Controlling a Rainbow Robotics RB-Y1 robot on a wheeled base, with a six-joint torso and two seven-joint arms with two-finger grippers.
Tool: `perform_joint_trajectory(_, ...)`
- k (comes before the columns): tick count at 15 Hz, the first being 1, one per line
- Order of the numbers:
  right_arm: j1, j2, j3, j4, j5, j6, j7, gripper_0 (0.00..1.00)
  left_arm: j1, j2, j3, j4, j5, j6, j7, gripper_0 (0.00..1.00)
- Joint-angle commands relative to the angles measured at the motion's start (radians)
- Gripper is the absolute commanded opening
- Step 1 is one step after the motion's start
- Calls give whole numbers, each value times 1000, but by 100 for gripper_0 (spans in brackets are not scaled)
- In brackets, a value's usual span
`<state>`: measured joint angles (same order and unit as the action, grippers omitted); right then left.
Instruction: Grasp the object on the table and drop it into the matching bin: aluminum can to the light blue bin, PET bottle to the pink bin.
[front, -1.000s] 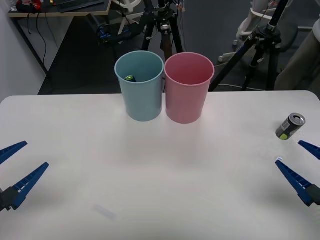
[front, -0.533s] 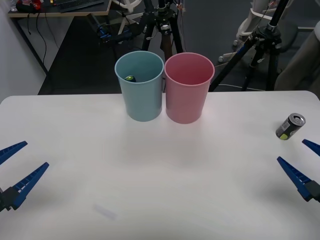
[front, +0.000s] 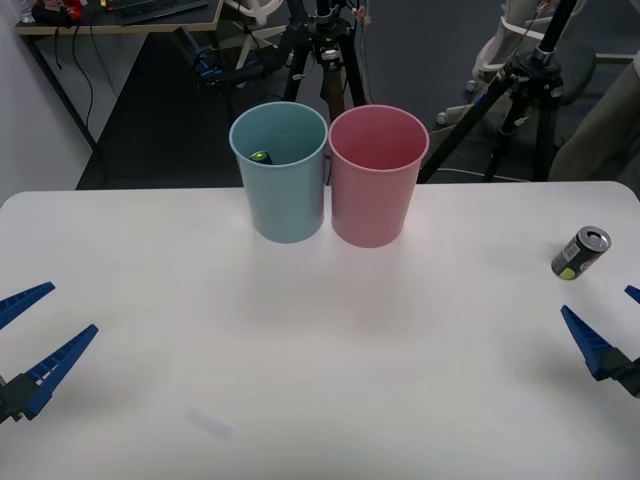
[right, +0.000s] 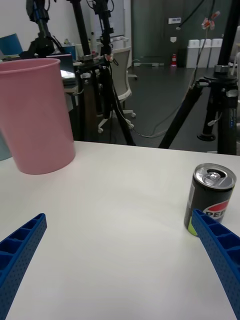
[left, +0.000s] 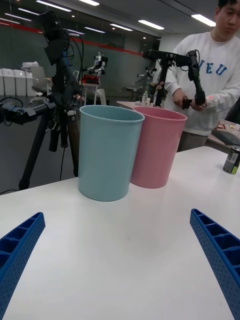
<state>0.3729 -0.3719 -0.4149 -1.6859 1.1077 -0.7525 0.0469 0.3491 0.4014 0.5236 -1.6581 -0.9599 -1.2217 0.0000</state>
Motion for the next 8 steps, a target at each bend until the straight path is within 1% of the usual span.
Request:
perform_joint_trajectory(1, 3, -1, 61, 2, 6, 159, 10, 100, 0, 0, 0, 0, 0, 0, 0, 100)
perform_joint_trajectory(3, 1, -1, 110, 2, 6, 280, 13, 100, 0, 0, 0, 0, 0, 0, 0, 100)
perform_joint_trajectory(7, -32, -1, 209, 2, -8, 561, 10, 100, 0, 0, 0, 0, 0, 0, 0, 100)
perform_joint_trajectory(8, -43, -1, 229, 2, -14, 611, 10, 100, 0, 0, 0, 0, 0, 0, 0, 100)
